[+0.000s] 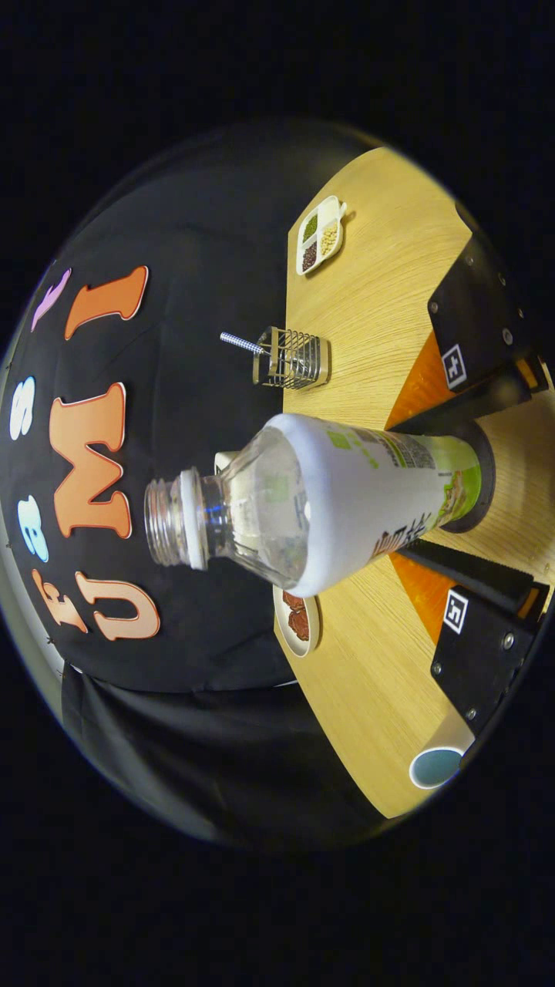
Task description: Take the bottle from table, then pour the juice into the cup, finally place the bottle on the coaster
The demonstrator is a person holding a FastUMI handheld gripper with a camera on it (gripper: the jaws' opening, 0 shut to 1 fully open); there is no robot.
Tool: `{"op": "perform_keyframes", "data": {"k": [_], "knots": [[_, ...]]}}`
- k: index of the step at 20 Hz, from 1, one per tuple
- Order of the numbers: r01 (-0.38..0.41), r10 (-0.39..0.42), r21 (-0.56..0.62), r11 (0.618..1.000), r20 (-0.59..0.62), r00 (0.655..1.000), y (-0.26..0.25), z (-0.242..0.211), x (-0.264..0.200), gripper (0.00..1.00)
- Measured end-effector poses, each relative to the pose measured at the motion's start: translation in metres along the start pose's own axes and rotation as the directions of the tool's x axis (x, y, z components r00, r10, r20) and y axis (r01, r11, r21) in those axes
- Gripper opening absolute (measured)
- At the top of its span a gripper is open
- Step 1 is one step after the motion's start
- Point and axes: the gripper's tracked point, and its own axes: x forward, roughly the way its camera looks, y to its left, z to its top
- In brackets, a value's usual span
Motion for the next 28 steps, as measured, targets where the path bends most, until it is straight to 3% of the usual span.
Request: {"op": "perform_keyframes", "data": {"k": [4,10,14,16,22,25,28], "knots": [[-0.032,0.033,-0.023,0.999,0.04,0.999,0.005,0.018,-0.023,0.97],[-0.032,0.038,-0.046,0.998,0.157,0.987,-0.003,0.063,-0.086,0.97],[-0.069,0.067,-0.003,0.998,0.274,0.959,-0.004,0.1,-0.14,0.97],[-0.057,0.054,0.001,0.998,0.334,0.941,-0.011,0.126,-0.17,0.97],[0.082,-0.083,0.02,0.996,0.443,0.893,-0.046,0.174,-0.265,0.96],[0.144,-0.131,0.004,0.989,0.445,0.886,-0.065,0.174,-0.297,0.96],[0.135,-0.138,0.039,0.99,0.437,0.889,-0.068,0.175,-0.314,0.96]]}}
